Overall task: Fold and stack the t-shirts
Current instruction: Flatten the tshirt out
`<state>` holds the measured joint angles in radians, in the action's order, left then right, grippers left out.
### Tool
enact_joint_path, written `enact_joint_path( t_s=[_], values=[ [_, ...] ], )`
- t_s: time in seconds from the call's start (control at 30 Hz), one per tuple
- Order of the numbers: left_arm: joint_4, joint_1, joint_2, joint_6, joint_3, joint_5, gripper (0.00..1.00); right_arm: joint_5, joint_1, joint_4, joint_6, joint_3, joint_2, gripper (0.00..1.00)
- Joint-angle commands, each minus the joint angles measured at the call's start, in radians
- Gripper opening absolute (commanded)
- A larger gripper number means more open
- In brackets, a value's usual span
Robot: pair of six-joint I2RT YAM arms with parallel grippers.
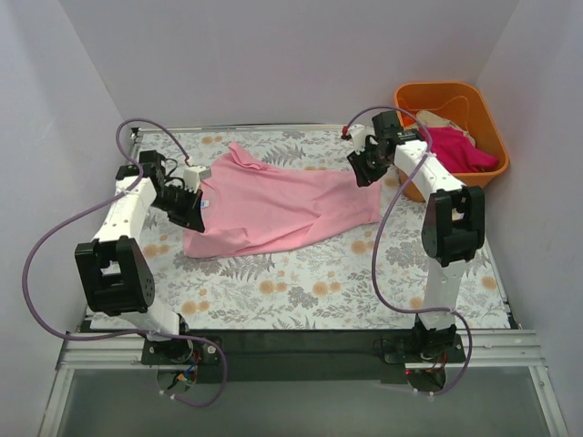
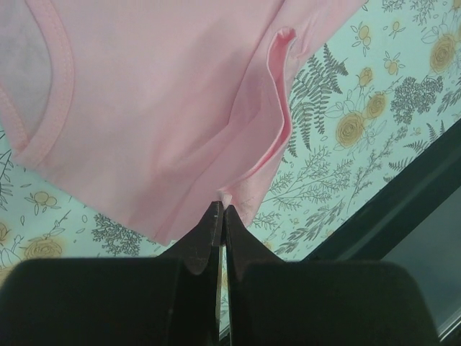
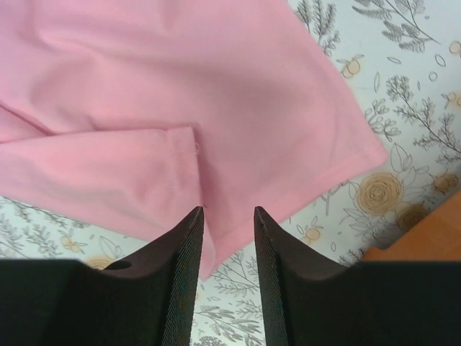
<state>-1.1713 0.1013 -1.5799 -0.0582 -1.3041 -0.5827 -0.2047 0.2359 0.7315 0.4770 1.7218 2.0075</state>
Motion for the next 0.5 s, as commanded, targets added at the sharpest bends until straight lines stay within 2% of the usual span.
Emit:
enact_joint_path(
  t_s=[0.0,0.23,0.47],
  values=[
    [0.056,-0.025,0.006,-0.017,0.003,0.001,0.00,-0.105,0.005,0.028,-0.037,0.033,0.029,0.34],
    [0.084,-0.035,-0.008,-0.037,0.012,0.012,0.00,-0.168,0.014,0.040,-0.086,0.073,0.148,0.36],
    [0.102,-0.037,-0.014,-0.051,0.025,0.006,0.00,-0.188,0.020,0.040,-0.123,0.131,0.211,0.46]
  ],
)
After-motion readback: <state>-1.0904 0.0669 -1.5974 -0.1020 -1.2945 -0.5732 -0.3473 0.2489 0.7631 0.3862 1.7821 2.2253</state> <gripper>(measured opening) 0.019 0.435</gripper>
